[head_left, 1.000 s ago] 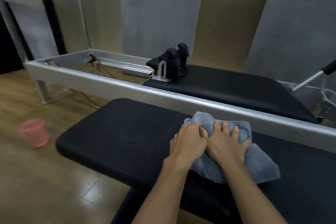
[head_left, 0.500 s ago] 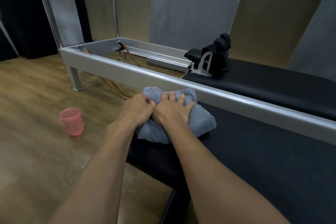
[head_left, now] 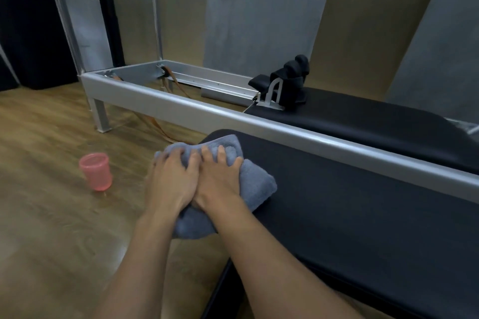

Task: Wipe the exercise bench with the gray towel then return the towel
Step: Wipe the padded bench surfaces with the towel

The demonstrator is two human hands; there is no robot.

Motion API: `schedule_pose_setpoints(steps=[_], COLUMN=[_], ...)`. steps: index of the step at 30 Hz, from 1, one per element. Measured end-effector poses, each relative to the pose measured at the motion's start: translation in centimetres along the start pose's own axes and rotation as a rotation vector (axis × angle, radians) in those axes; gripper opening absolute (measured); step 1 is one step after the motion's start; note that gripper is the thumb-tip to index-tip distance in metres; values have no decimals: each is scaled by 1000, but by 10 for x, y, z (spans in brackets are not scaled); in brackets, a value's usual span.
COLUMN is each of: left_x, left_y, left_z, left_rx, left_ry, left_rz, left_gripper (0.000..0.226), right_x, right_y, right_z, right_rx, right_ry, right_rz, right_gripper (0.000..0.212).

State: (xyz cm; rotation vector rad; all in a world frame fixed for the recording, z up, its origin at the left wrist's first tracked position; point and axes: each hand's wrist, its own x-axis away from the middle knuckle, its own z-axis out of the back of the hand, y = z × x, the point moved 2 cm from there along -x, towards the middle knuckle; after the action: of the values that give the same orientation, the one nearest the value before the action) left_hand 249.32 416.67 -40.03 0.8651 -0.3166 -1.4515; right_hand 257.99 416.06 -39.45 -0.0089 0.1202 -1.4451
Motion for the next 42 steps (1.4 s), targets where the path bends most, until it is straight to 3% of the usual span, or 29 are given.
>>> schedule_pose_setpoints(steps=[6,18,23,28,33,37,42], left_x=[79,281,376,456,514,536,556], left_y=[28,271,371,440,488,527,568], left_z=[-25,-147,-193,-225,-255,-279,-308], left_rx=[103,101,112,148,265,279,330], left_ry=[-10,-388,-507,-562,-641,-727,-832], left_rz=[-47,-320,-457,-607,-630,-649,-666], left_gripper=[63,78,70,85,98,80,60], right_x=[78,307,416,508,569,597,623], right_y=[42,293,390,453,506,541,573], right_z=[8,45,62,73,83,93,107], right_rx=[25,31,6,-23,19,-10,-33], right_ry=[-20,38,65,174,205,257,304], right_rz=[-1,-461,-647,-759,-855,-907,-1000], right_gripper=[76,75,67,90,79,46,38])
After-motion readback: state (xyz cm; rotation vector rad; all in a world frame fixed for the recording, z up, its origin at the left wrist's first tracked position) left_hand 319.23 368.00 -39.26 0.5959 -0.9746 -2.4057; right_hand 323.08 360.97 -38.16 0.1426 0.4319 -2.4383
